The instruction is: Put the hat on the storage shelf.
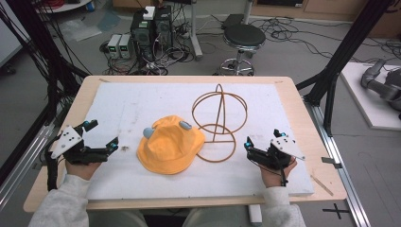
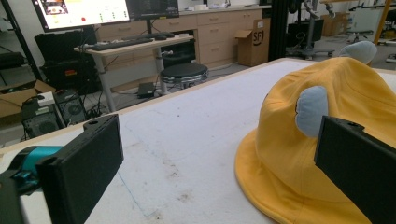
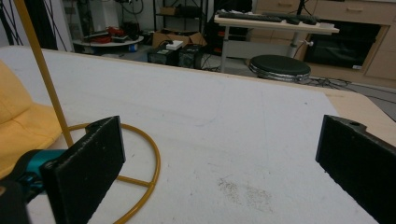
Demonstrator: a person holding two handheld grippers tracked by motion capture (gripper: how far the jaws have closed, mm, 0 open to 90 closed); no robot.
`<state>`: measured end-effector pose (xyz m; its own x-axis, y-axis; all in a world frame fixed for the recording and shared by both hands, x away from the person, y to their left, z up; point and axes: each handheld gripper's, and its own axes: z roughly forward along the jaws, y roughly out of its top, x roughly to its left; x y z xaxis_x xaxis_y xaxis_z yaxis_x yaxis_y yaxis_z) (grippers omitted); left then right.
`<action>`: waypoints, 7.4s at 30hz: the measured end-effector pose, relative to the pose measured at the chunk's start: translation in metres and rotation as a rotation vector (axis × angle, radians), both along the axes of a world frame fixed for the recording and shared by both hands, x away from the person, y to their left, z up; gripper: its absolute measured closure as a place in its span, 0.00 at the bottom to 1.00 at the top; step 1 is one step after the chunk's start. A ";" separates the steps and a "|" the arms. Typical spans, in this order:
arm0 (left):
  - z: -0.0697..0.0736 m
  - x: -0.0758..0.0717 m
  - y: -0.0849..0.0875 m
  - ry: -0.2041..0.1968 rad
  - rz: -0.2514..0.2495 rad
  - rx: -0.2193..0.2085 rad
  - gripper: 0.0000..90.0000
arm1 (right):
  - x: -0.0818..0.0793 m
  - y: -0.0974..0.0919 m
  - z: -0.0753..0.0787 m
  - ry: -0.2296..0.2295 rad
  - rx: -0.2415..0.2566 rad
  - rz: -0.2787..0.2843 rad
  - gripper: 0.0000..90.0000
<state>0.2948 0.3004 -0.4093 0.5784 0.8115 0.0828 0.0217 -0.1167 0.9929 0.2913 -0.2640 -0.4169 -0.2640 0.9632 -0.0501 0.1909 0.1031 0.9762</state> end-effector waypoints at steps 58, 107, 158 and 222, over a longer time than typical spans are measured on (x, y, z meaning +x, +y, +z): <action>0.012 0.019 -0.075 0.024 -0.245 0.093 0.02 | 0.005 -0.004 -0.004 0.013 0.015 0.001 0.01; -0.008 0.038 -0.122 0.083 -0.244 0.193 0.44 | 0.004 -0.005 -0.002 0.004 0.036 -0.010 0.01; 0.029 0.019 -0.081 -0.085 -0.085 -0.027 0.89 | 0.002 -0.005 -0.001 -0.002 0.047 -0.044 0.01; 0.146 0.008 -0.108 -0.325 -0.110 -0.206 0.90 | 0.003 -0.008 0.000 -0.011 0.078 -0.040 0.01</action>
